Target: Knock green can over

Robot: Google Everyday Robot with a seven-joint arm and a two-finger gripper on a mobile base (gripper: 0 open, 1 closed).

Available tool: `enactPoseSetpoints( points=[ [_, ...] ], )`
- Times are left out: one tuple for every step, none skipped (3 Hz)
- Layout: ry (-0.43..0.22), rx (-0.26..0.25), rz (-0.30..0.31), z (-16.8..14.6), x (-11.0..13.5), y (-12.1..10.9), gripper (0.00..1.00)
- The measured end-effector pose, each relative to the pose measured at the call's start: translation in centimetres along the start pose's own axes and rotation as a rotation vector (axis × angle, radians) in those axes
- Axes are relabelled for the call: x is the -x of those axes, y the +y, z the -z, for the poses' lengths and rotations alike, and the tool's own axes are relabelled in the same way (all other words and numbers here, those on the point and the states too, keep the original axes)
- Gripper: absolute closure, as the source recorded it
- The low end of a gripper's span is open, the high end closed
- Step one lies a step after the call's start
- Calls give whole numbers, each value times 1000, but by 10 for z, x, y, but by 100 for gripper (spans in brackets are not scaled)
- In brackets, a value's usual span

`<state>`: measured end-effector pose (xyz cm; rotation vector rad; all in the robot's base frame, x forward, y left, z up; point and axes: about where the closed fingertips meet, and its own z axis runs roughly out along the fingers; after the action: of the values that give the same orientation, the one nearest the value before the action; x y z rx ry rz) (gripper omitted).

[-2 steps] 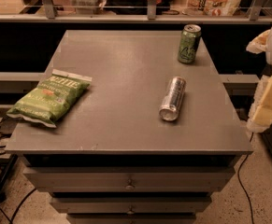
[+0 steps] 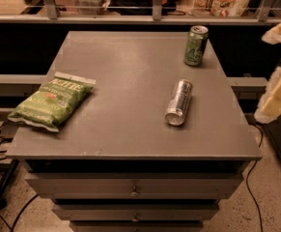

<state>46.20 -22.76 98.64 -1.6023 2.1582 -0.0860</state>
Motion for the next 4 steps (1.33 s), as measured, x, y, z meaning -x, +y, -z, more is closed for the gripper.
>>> enactPoseSetpoints(
  points=[
    [-108,-72,-55,4,-4,-30,0],
    [-231,-137,-133,-2,-14,-67,0],
    [-360,-178,-208,-25,-18,-118,0],
    [-429,-180,-258,-52,-20,-155,0]
  ],
)
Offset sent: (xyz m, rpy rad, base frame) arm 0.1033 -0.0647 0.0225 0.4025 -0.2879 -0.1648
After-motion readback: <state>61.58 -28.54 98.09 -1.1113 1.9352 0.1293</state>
